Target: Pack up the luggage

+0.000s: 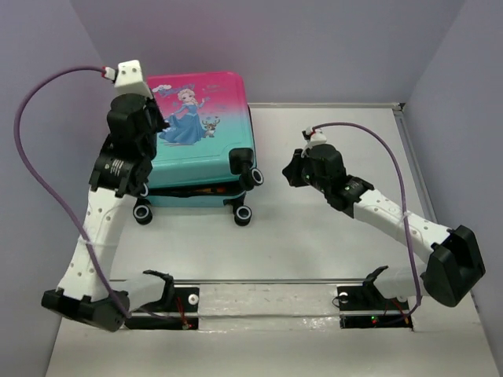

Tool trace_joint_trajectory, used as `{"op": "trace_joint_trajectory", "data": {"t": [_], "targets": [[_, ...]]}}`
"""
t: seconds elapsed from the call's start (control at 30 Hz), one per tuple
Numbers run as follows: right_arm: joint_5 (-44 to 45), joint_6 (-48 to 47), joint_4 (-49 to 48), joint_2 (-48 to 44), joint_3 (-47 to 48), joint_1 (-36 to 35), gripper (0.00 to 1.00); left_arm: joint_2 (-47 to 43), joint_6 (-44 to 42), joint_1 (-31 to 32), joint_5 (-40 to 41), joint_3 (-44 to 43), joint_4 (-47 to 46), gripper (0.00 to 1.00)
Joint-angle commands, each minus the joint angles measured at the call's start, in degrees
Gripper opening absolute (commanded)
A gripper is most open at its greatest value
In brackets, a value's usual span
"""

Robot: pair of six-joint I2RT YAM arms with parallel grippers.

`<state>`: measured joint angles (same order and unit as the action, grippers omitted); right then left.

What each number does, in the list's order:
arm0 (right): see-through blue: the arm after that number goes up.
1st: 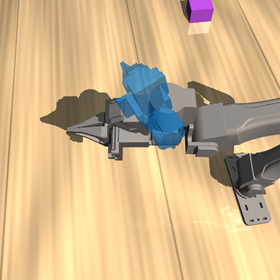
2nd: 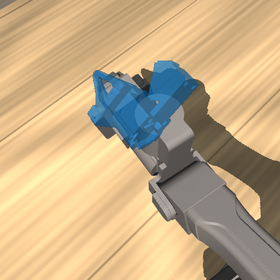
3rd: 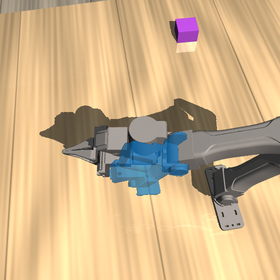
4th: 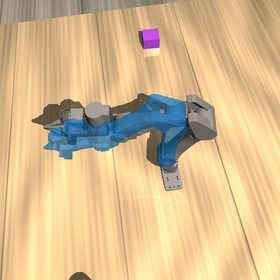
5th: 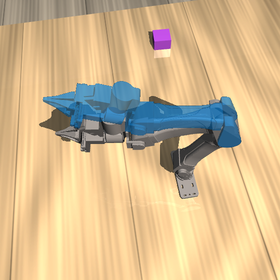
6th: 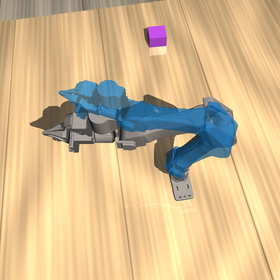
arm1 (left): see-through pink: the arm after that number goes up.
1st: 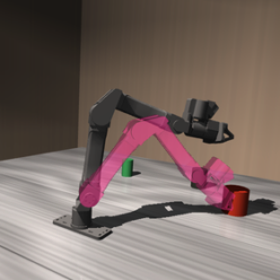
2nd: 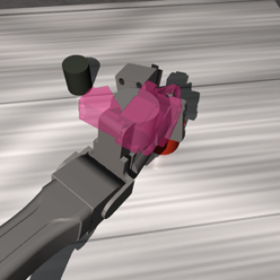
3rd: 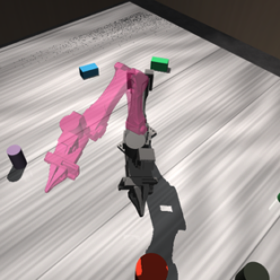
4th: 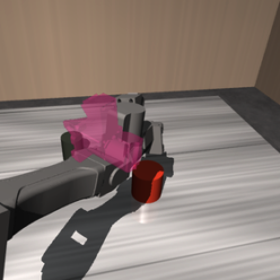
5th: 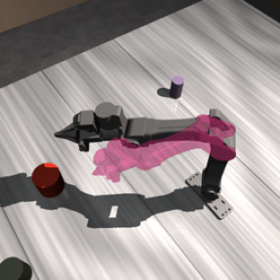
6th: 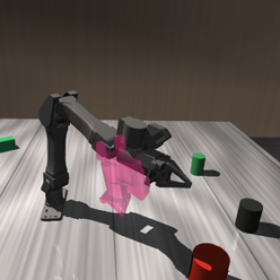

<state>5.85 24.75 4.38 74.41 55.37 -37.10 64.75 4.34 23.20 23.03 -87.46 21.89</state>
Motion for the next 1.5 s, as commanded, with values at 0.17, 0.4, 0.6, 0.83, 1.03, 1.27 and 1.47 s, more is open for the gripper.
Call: {"op": "trace_joint_trajectory", "data": {"t": [0.17, 0.4, 0.6, 0.83, 1.03, 1.27, 1.47], "targets": [[0.57, -2.69, -2.09, 3.28, 0.7, 0.28, 0.07, 13.45, 12.53, -31.54, -8.18, 1.77, -2.11, 0.06], [-0.57, -3.75, -3.32, 3.2, -1.14, 0.28, 0.07, 22.87, 12.8, -36.9, -2.55, 1.42, -3.08, 0.06], [-0.84, -4.36, -3.77, 1.09, -2.82, 0.8, 0.07, 29.47, 12.27, -38.58, -5.97, 4.13, -3.15, 0.06], [-1.18, -3.75, -3.77, 0.39, -2.82, 0.8, 0.07, 34.55, 9.9, -37.71, -12.22, 9.77, -2.48, 0.06], [-0.75, -3.48, -3.68, -4.09, -4.13, 2.47, 0.07, 38.78, 8.32, -29.2, -10.81, 13.01, -1.15, 0.06], [-0.39, -4.01, 0.62, -10.68, -6.24, 8.61, 0.07, 28.62, 15.42, -15.23, -29.16, 23.99, -7.82, 0.06], [1.71, -3.92, 4.4, -14.12, -6.59, 11.0, 0.07, 11.48, 21.41, -9.14, -31.29, 27.52, -8.44, 0.06]]}}
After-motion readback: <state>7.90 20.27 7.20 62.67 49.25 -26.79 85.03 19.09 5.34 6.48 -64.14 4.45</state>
